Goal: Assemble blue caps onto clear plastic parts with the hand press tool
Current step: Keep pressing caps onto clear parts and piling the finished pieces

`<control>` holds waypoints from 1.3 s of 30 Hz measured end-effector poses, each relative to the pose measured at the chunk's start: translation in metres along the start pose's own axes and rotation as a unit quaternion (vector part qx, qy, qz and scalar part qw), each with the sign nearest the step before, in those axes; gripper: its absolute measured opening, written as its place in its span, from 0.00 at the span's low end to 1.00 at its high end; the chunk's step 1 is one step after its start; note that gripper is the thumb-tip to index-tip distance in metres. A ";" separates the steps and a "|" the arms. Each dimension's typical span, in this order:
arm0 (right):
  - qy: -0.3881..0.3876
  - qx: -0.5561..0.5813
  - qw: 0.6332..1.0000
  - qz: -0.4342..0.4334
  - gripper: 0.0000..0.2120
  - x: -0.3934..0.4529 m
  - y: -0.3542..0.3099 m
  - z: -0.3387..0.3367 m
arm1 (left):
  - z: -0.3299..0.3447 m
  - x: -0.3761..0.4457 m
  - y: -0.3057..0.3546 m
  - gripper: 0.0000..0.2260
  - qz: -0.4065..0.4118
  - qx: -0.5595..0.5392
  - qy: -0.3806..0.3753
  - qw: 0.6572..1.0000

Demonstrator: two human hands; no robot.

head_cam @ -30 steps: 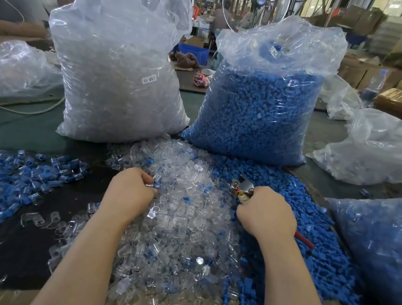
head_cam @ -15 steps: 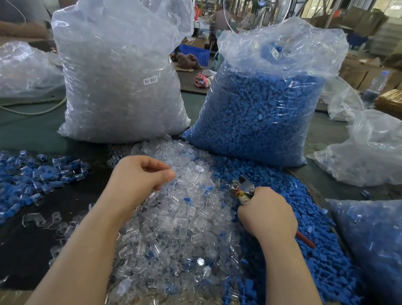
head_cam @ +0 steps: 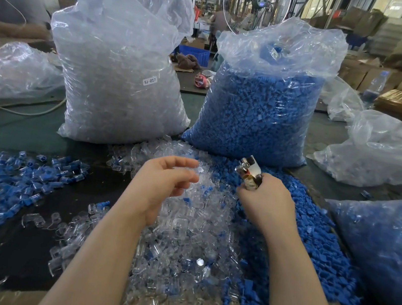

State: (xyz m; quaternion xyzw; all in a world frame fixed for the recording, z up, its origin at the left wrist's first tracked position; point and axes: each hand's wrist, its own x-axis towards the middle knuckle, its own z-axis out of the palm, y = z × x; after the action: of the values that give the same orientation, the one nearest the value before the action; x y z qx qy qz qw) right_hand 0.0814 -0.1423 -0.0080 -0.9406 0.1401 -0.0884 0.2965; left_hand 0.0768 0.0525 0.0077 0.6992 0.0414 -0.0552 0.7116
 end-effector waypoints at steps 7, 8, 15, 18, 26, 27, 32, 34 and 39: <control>0.021 0.118 0.992 -0.041 0.10 -0.004 -0.006 -0.005 | 0.012 -0.001 -0.003 0.03 0.009 0.003 0.035 0.999; 0.023 0.130 0.990 -0.047 0.10 -0.004 -0.006 -0.005 | 0.013 -0.001 -0.002 0.02 0.010 0.005 0.038 0.999; 0.036 0.186 0.980 -0.059 0.07 -0.008 -0.015 -0.003 | 0.016 -0.002 -0.002 0.07 0.035 0.014 0.023 0.999; 0.042 0.223 0.972 -0.060 0.09 -0.009 -0.017 -0.004 | 0.018 -0.003 -0.003 0.06 0.063 0.039 0.030 0.997; 0.005 0.302 0.948 -0.098 0.06 -0.014 -0.020 -0.007 | 0.024 -0.006 -0.001 0.05 0.117 0.013 0.099 0.988; -0.001 0.317 0.943 -0.105 0.06 -0.015 -0.021 -0.006 | 0.025 -0.006 0.000 0.05 0.113 -0.004 0.105 0.988; -0.005 0.367 0.920 -0.136 0.03 -0.017 -0.025 -0.006 | 0.027 -0.007 0.002 0.04 0.091 -0.053 0.109 0.988; 0.000 0.367 0.919 -0.142 0.04 -0.018 -0.027 -0.004 | 0.029 -0.009 0.003 0.04 0.087 -0.061 0.101 0.989; 0.037 0.333 0.932 -0.140 0.05 -0.017 -0.028 0.001 | 0.032 -0.011 0.005 0.03 0.093 -0.073 0.089 0.989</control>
State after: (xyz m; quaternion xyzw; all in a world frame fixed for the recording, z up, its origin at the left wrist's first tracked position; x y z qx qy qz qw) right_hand 0.0711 -0.1141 0.0058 -0.7943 -0.0201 -0.2053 0.5715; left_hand 0.0660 0.0213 0.0143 0.6482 0.0435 0.0772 0.7563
